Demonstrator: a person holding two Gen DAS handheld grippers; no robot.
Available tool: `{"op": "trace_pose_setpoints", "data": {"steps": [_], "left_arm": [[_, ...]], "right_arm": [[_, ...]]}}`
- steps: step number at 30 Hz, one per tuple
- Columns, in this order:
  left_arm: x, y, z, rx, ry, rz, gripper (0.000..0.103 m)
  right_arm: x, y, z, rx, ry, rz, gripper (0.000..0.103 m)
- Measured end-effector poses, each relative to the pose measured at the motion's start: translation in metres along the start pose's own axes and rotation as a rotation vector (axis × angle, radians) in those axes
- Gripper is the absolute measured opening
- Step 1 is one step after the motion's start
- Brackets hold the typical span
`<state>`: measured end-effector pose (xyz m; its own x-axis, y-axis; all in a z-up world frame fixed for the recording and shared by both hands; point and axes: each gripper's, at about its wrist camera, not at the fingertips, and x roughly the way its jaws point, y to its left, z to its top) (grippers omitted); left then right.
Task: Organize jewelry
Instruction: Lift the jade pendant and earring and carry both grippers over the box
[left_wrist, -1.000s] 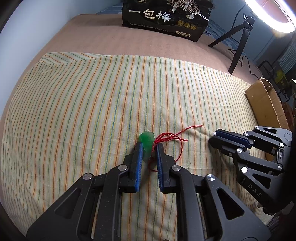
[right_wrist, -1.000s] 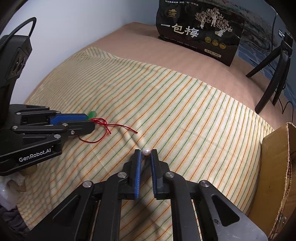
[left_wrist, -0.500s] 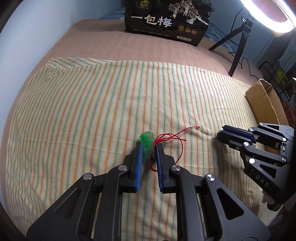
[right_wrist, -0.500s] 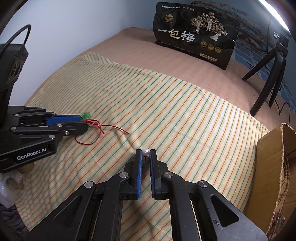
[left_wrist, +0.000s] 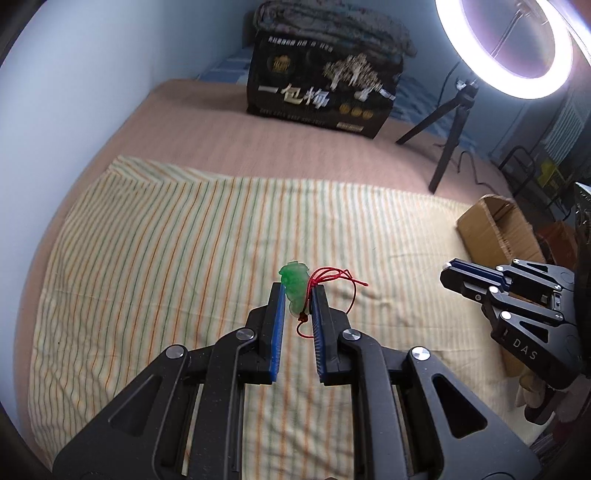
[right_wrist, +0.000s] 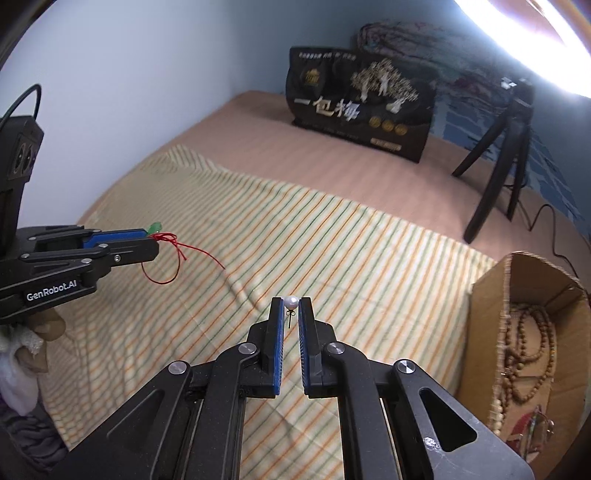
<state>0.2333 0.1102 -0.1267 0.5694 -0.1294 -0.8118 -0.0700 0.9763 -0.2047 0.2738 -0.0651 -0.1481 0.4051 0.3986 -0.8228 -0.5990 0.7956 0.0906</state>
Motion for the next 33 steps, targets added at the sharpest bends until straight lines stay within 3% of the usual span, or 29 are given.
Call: {"op": "trace_pose_setpoints", "data": {"steps": [10, 19, 33], "left_arm": [[-0.043, -0.042, 0.007, 0.026, -0.088, -0.072, 0.013], [-0.065, -0.11, 0.002, 0.097, -0.136, -0.169, 0.013], [-0.065, -0.207, -0.038, 0.241, -0.102, -0.296, 0.013]], "right_arm": [[-0.055, -0.03, 0.003, 0.056, -0.092, -0.03, 0.006], [-0.109, -0.077, -0.014, 0.14, -0.157, -0.077, 0.006], [-0.16, -0.141, -0.06, 0.236, -0.165, -0.153, 0.006]]}}
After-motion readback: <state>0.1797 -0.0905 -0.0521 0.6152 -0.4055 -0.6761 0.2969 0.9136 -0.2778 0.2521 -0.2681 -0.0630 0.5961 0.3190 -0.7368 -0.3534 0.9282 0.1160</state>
